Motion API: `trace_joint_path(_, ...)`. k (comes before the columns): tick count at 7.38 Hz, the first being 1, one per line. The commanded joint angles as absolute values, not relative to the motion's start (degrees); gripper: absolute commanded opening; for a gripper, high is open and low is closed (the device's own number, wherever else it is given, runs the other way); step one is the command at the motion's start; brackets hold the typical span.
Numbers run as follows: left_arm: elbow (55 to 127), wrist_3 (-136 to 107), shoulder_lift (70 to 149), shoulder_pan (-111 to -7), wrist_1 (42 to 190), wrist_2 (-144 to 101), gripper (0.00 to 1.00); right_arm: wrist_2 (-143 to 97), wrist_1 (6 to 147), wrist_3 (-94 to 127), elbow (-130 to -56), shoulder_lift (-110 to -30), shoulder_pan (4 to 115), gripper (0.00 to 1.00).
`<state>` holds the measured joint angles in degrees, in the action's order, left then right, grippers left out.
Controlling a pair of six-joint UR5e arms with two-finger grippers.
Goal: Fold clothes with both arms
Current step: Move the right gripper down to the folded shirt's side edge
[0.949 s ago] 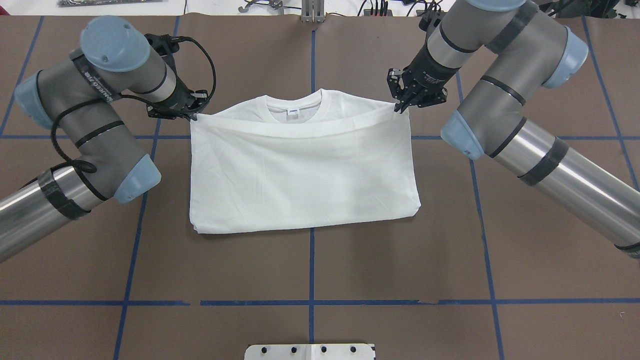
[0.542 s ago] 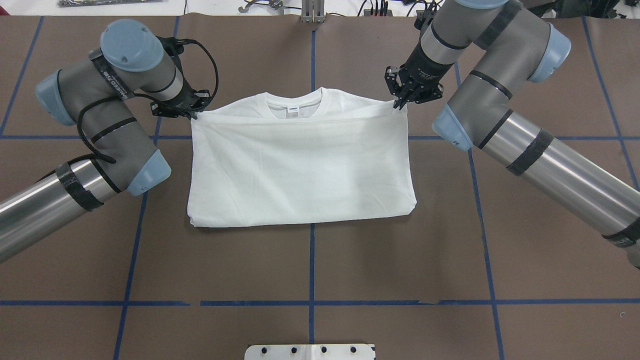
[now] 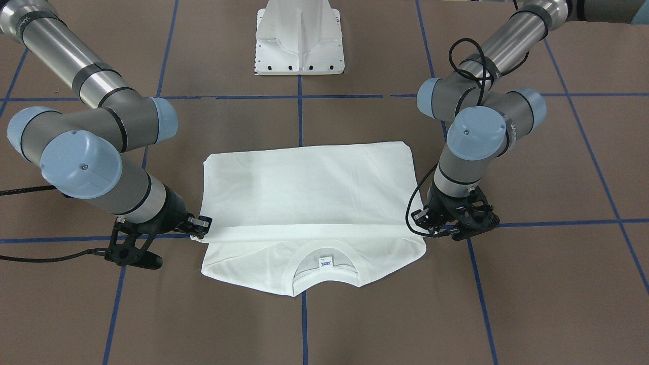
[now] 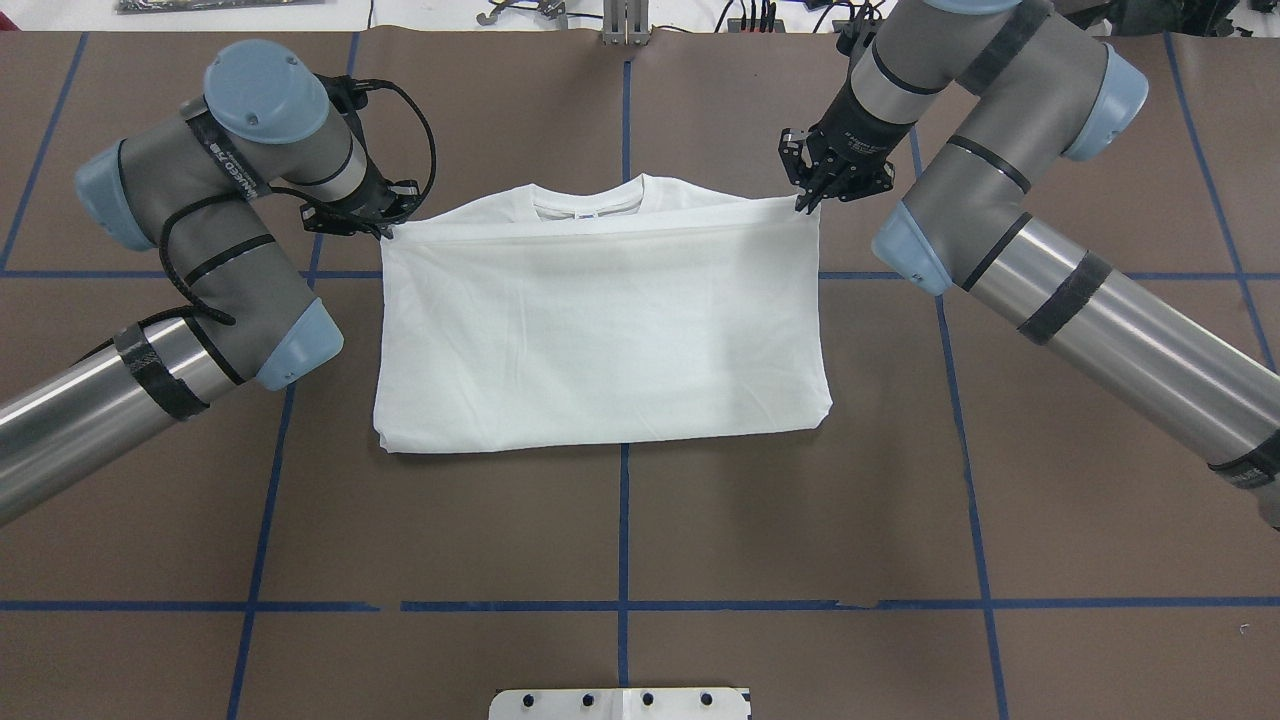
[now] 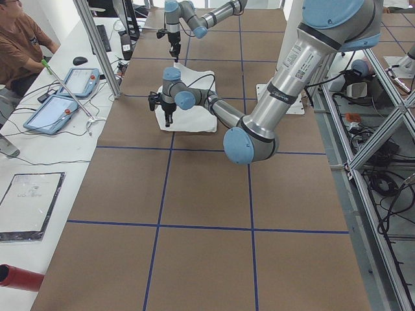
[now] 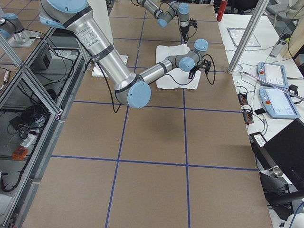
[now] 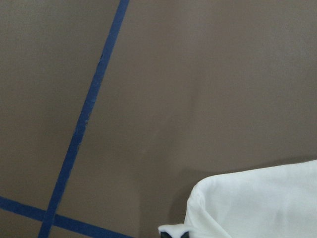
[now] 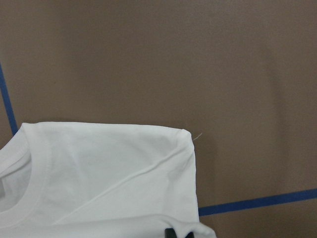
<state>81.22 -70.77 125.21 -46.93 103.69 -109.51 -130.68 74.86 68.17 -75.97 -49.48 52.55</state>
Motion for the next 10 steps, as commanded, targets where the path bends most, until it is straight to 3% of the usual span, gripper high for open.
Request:
trace_joint_path(1,81.4,-70.8,125.3,-46.9,103.6,-109.5,0.0,-130.7,74.8,68.0,-75.9,-49.0,52.6,0.0)
trace_joint_path(3,81.5,-70.8,125.2,-47.2,103.4,-109.4,0.0,-130.7,74.8,68.1,-75.9,-49.0,52.5,0.0)
trace_joint_path(4,81.6,-70.8,125.2,-47.6,103.3,-108.9,0.14,-130.7,74.7,68.1,-75.9,-49.1,52.4,0.21)
trace_joint_path(5,82.2,-70.8,125.2,-48.0,103.2,-108.9,0.46,-130.7,74.7,68.3,-75.9,-49.0,52.2,0.48)
trace_joint_path(6,82.7,-71.0,125.2,-48.0,103.1,-108.9,0.85,-130.7,74.6,68.6,-75.9,-48.9,52.1,0.72)
trace_joint_path(7,83.0,-71.2,125.2,-48.0,103.1,-108.8,0.99,-130.6,74.6,68.6,-75.9,-49.0,52.1,0.99)
trace_joint_path(9,83.6,-71.1,125.2,-48.3,102.9,-108.2,1.0,-130.9,73.9,68.6,-76.8,-50.0,52.1,1.0)
trace_joint_path(10,85.2,-71.1,124.9,-49.0,101.7,-108.2,1.0,-130.8,73.6,69.5,-82.1,-52.9,51.3,1.0)
